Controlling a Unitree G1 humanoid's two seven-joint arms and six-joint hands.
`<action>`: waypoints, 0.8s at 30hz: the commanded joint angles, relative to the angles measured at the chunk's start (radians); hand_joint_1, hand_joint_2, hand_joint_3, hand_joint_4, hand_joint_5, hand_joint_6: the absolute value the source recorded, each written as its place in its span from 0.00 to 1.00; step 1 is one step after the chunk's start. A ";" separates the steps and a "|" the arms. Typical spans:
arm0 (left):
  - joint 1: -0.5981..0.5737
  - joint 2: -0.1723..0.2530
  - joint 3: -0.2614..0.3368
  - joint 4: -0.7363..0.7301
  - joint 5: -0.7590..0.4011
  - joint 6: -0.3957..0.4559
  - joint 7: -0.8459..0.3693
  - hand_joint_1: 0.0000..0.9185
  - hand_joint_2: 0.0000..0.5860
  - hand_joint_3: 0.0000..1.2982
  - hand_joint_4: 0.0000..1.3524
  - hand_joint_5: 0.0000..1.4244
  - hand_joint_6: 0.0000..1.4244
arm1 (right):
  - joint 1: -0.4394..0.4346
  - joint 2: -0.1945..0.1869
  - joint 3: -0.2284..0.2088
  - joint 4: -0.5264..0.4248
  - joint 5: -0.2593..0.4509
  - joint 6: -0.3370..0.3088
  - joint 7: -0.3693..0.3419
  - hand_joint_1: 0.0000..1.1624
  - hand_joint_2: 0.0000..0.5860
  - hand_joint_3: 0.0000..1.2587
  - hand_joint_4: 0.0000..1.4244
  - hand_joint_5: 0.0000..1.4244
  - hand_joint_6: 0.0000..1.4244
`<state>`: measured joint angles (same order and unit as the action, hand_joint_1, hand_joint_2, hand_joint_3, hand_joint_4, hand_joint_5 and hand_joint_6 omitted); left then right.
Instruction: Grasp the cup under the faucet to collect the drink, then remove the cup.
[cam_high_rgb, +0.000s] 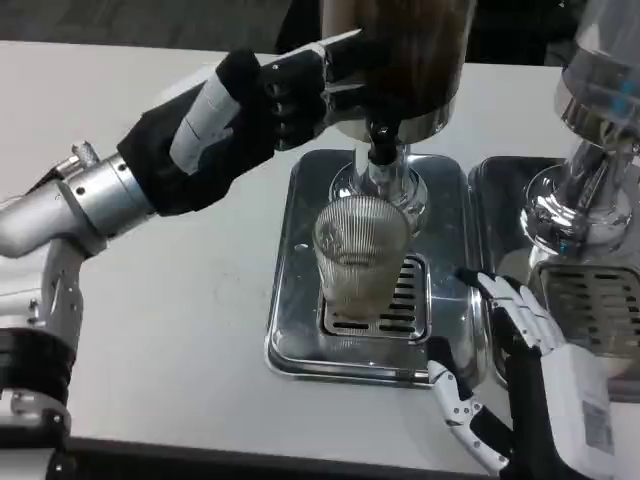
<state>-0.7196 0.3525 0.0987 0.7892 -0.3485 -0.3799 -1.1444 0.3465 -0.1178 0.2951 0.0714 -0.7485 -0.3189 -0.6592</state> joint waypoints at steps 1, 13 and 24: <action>-0.029 -0.012 -0.023 0.001 0.042 -0.049 0.001 0.00 0.08 0.08 0.00 0.06 0.03 | 0.011 0.008 0.003 -0.001 0.011 -0.008 -0.015 0.36 0.72 0.19 0.12 0.08 0.08; 0.001 -0.035 -0.071 -0.034 0.101 -0.114 0.014 0.00 0.07 0.06 0.00 0.01 0.01 | 0.026 0.018 0.008 -0.006 0.014 -0.008 -0.025 0.35 0.72 0.19 0.12 0.08 0.08; 0.014 -0.018 -0.107 -0.025 0.163 -0.236 0.049 0.00 0.07 0.06 0.00 0.01 0.00 | 0.029 0.021 0.005 -0.008 0.014 -0.010 -0.027 0.35 0.72 0.19 0.12 0.08 0.08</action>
<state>-0.7163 0.3246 0.0166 0.7648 -0.2219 -0.5766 -1.0952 0.3710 -0.0966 0.3013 0.0712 -0.7389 -0.3190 -0.6722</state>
